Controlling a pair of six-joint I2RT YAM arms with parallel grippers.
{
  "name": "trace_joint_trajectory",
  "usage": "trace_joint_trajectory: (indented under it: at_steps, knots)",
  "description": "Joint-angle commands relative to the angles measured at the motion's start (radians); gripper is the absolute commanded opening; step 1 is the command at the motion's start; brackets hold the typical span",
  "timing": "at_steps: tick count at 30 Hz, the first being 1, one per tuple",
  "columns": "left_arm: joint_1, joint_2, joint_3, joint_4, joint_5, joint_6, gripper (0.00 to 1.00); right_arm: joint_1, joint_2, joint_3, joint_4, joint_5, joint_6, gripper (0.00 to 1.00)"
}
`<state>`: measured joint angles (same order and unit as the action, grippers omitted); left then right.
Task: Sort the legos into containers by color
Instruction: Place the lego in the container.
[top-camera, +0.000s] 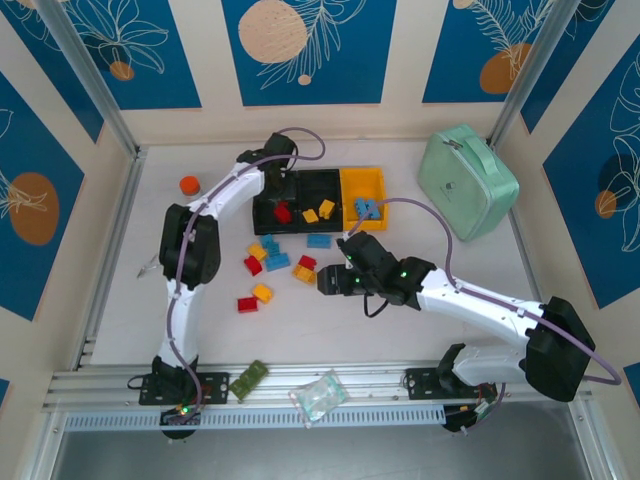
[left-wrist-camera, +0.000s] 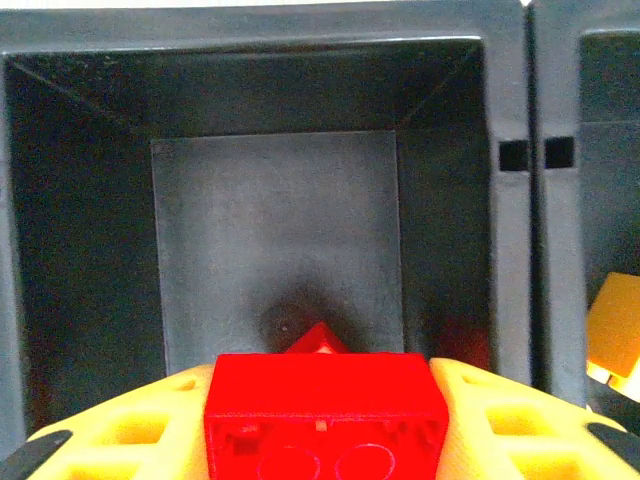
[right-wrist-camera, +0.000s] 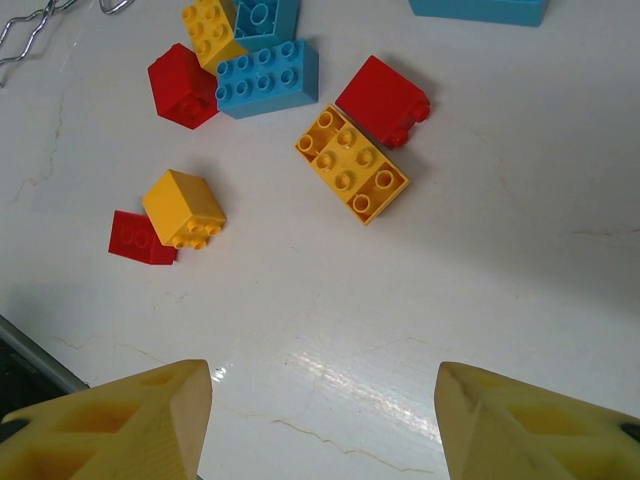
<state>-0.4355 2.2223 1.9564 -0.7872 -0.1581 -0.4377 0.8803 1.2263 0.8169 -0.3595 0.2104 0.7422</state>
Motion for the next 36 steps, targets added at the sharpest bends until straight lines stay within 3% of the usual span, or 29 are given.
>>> trace_joint_trajectory:
  at_steps: [1, 11, 18, 36]
  knots:
    - [0.014, 0.024, 0.042, -0.048, -0.029, 0.005, 0.45, -0.006, -0.022, -0.015, -0.016, 0.020, 0.014, 0.61]
    - [0.017, 0.006, 0.042, -0.050, -0.025, -0.002, 0.63, -0.005, -0.019, -0.019, -0.009, 0.018, 0.019, 0.61]
    - [0.015, -0.109, -0.022, -0.030, 0.003, 0.003, 0.65, -0.001, -0.018, -0.010, -0.008, 0.017, 0.013, 0.61]
    - [-0.002, -0.706, -0.749, 0.100, 0.101, -0.025, 0.66, 0.010, -0.027, -0.011, -0.001, -0.011, -0.017, 0.62]
